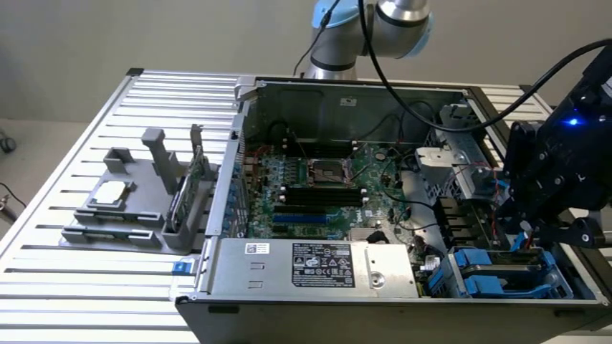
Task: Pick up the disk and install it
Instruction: 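Insert the second disk wire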
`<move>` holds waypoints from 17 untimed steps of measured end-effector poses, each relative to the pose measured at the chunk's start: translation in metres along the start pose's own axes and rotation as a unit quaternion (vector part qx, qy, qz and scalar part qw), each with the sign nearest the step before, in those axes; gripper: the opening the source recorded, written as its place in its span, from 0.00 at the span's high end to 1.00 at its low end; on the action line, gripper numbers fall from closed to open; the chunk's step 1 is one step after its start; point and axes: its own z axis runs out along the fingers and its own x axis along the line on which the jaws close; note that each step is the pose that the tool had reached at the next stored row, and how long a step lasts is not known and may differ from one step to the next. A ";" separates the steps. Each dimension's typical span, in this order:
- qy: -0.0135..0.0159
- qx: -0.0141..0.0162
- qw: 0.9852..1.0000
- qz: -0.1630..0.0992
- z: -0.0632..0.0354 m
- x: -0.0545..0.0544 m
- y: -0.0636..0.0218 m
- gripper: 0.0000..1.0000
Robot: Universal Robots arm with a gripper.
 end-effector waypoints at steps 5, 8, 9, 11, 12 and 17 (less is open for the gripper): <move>0.000 -0.002 1.000 0.000 0.0018 0.000 -0.0001 0.74; 0.000 -0.004 1.000 0.000 0.0027 0.001 -0.0001 0.74; 0.000 -0.004 1.000 -0.001 0.0031 0.001 -0.0002 0.74; 0.000 -0.004 1.000 -0.001 0.0037 0.001 -0.0002 0.74; 0.000 -0.005 1.000 -0.001 0.0040 0.001 -0.0002 0.74; 0.000 -0.006 1.000 -0.001 0.0055 0.001 -0.0001 0.74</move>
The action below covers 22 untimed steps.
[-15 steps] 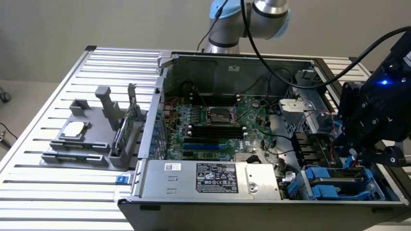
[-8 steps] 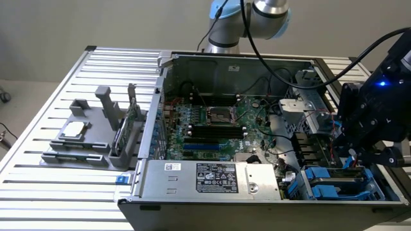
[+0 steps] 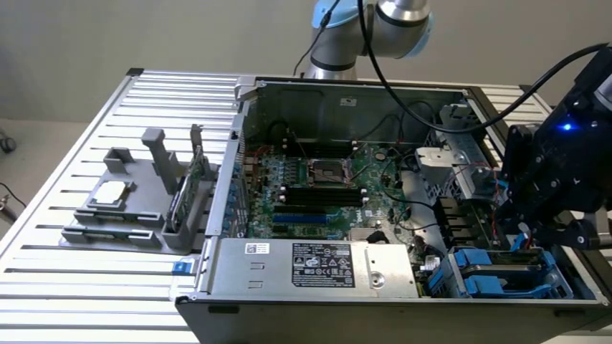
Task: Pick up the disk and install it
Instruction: 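Insert the second disk wire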
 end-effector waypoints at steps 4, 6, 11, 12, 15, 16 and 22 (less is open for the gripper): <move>0.000 0.000 1.000 0.000 0.0011 0.000 0.0002 0.74; 0.000 0.000 1.000 0.000 0.0017 0.000 0.0004 0.74; 0.000 -0.001 1.000 0.000 0.0027 0.001 0.0006 0.74; 0.000 -0.001 1.000 0.000 0.0028 0.001 0.0006 0.74; 0.000 -0.001 1.000 0.000 0.0032 0.001 0.0006 0.83; 0.000 -0.001 1.000 0.000 0.0033 0.001 0.0006 0.84; 0.000 -0.001 1.000 0.000 0.0042 0.002 0.0006 0.84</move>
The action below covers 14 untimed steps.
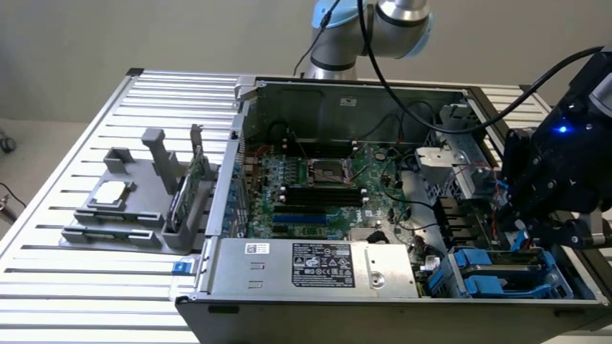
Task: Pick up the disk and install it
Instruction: 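Insert the second disk wire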
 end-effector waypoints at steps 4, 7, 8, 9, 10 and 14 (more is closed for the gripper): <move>0.000 0.000 1.000 0.001 0.0023 0.000 -0.0003 0.84; 0.000 0.000 1.000 0.001 0.0038 -0.001 -0.0005 0.84; 0.000 0.000 1.000 0.001 0.0042 -0.001 -0.0005 0.84; 0.000 0.000 1.000 0.002 0.0045 -0.002 -0.0005 0.84; 0.000 0.000 1.000 0.002 0.0046 -0.002 -0.0005 0.84; -0.001 -0.001 1.000 0.002 0.0051 -0.002 -0.0005 0.84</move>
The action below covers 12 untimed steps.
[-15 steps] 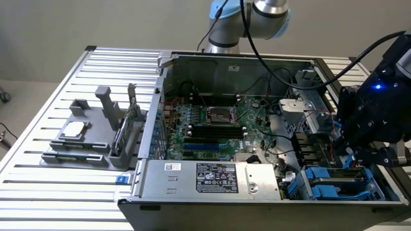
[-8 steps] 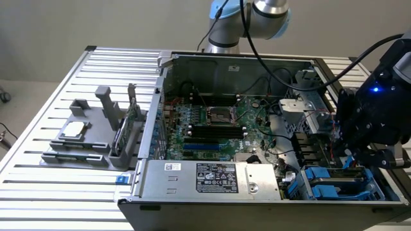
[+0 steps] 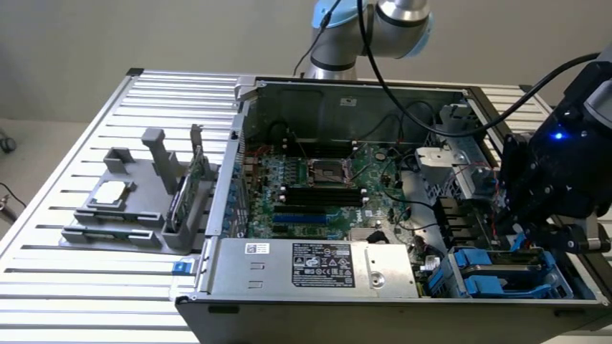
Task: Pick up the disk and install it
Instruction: 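Insert the second disk wire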
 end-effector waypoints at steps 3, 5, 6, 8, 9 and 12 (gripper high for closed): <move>-0.002 0.000 1.000 0.000 0.0001 0.000 0.0000 0.84; -0.004 0.000 1.000 0.000 0.0001 0.000 0.0000 0.84; -0.004 0.000 1.000 0.000 0.0001 0.000 0.0000 0.84; -0.006 0.000 1.000 0.000 0.0002 0.000 0.0000 0.84; -0.007 0.000 1.000 0.001 0.0002 0.000 0.0000 0.84; -0.012 0.000 1.000 0.003 0.0003 -0.001 -0.0001 0.84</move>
